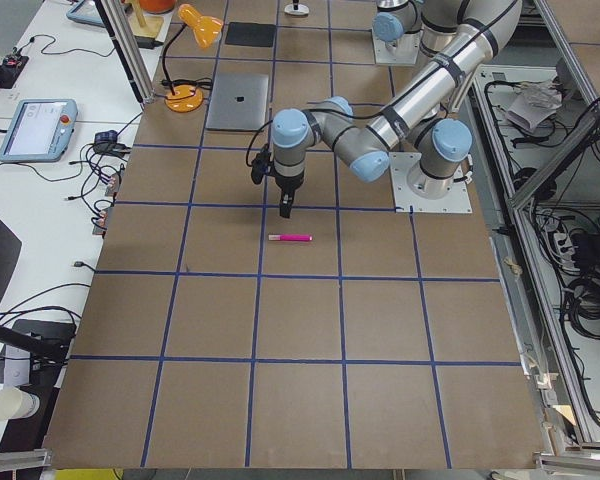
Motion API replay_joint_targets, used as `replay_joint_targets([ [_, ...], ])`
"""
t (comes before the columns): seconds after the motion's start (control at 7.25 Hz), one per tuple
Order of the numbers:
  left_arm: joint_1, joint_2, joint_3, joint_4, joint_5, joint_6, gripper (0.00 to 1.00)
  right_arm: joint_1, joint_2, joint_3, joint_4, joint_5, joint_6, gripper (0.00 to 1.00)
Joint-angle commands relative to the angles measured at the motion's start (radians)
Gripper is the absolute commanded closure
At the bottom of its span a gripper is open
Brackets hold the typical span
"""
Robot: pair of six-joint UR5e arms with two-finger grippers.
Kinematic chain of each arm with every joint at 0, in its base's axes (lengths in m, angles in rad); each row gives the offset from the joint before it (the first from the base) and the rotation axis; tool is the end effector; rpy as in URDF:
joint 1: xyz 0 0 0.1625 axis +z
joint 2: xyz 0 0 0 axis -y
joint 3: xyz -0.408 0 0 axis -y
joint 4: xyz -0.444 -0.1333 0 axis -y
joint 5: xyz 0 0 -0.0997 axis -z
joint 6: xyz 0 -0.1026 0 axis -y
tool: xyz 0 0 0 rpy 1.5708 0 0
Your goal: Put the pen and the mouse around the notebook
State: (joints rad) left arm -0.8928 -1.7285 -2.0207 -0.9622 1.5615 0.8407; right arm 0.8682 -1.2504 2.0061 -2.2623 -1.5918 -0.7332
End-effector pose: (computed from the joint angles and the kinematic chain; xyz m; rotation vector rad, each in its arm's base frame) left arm 0.2269 -0.4958 0.2095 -0.2548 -3.1251 0.0112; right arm -0.2518 -0.5003 0.1365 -0.0487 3.1133 0.0968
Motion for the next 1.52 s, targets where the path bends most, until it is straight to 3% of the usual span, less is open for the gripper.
replay_joint_targets([
  [0.0, 0.037, -0.144, -0.009, 0.107, 0.008, 0.032, 0.00, -0.011, -0.004, 0.057, -0.063, -0.002, 0.027, 0.00],
  [0.14, 0.037, -0.182, -0.012, 0.140, 0.008, 0.018, 0.00, -0.011, 0.003, 0.068, -0.066, -0.025, 0.024, 0.00],
  [0.28, 0.037, -0.201, -0.015, 0.158, 0.006, -0.008, 0.08, -0.011, 0.003, 0.063, -0.066, -0.037, 0.018, 0.03],
  [0.41, 0.037, -0.201, -0.015, 0.163, 0.008, -0.040, 0.54, -0.011, 0.003, 0.062, -0.062, -0.037, 0.020, 0.26],
  [0.55, 0.035, -0.203, -0.016, 0.163, 0.006, -0.043, 0.74, -0.011, -0.009, 0.059, -0.059, -0.033, 0.023, 0.35],
  [0.83, 0.035, -0.201, -0.013, 0.163, 0.009, -0.043, 1.00, -0.011, -0.012, 0.057, -0.057, -0.025, 0.021, 0.72],
  [0.97, 0.035, -0.192, -0.013, 0.160, 0.011, -0.043, 1.00, -0.009, -0.023, 0.046, -0.057, -0.024, 0.023, 0.78],
  [1.24, 0.025, -0.171, -0.012, 0.146, 0.012, -0.089, 1.00, 0.024, -0.050, -0.022, -0.040, 0.002, 0.096, 0.78],
  [1.38, -0.021, -0.145, -0.007, 0.122, 0.005, -0.211, 1.00, 0.116, -0.038, -0.083, 0.017, 0.042, 0.162, 0.78],
])
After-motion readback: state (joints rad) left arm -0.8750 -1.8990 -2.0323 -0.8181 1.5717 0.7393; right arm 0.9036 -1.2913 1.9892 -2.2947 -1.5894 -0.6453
